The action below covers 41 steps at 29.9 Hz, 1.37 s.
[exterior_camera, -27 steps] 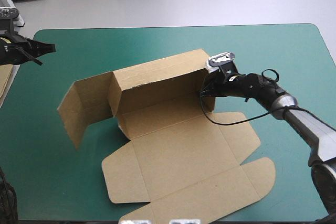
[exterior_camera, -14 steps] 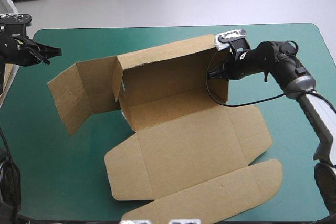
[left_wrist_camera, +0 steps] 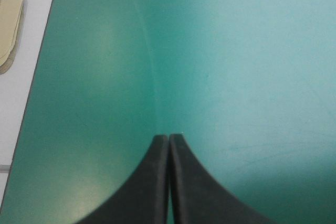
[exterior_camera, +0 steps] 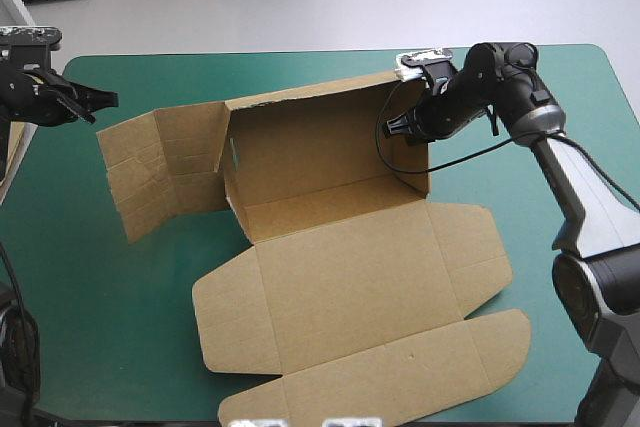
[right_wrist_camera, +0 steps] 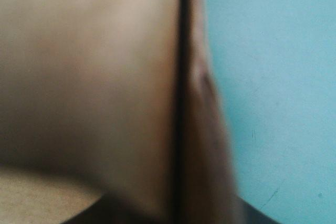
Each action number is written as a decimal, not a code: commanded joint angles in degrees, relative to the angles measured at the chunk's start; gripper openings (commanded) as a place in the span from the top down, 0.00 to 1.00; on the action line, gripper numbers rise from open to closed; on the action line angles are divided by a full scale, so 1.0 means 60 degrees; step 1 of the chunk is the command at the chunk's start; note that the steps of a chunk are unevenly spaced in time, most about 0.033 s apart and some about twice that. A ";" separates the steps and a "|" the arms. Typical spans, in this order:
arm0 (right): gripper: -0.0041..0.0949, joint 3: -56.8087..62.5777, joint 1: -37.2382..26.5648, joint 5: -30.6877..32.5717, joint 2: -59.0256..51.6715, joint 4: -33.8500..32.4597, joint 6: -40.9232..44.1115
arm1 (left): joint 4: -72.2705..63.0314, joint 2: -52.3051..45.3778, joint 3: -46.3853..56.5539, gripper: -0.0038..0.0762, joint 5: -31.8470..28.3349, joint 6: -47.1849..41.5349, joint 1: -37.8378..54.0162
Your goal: Fold the box
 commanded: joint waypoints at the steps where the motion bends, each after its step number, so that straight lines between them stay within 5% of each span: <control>1: 0.96 -0.0629 -0.0033 0.0194 -0.0105 0.0327 0.0137 | -0.0169 -0.0405 -0.0295 0.96 -0.0437 0.0003 0.0023; 13: 0.96 -0.1064 -0.0033 0.0400 0.1319 0.0309 0.0113 | -0.0521 -0.0405 -0.0295 0.96 -0.0437 0.0129 0.0023; 22: 0.94 -0.1064 -0.0033 -0.1849 0.1827 0.0290 -0.0428 | -0.0605 -0.0405 -0.0295 0.96 -0.0358 0.0294 0.0023; 25: 0.83 -0.1064 -0.0033 -0.2149 0.1827 0.0411 -0.0572 | -0.0605 -0.0405 -0.0295 0.96 -0.0358 0.0294 0.0023; 32: 0.40 -0.1064 -0.0033 -0.1870 0.1666 0.0761 -0.0854 | -0.0605 -0.0405 -0.0295 0.96 -0.0358 0.0294 0.0023; 41: 0.36 -0.2510 -0.0033 0.0202 0.1518 0.0683 -0.0112 | -0.0585 -0.0405 -0.0295 0.96 -0.0358 0.0294 0.0023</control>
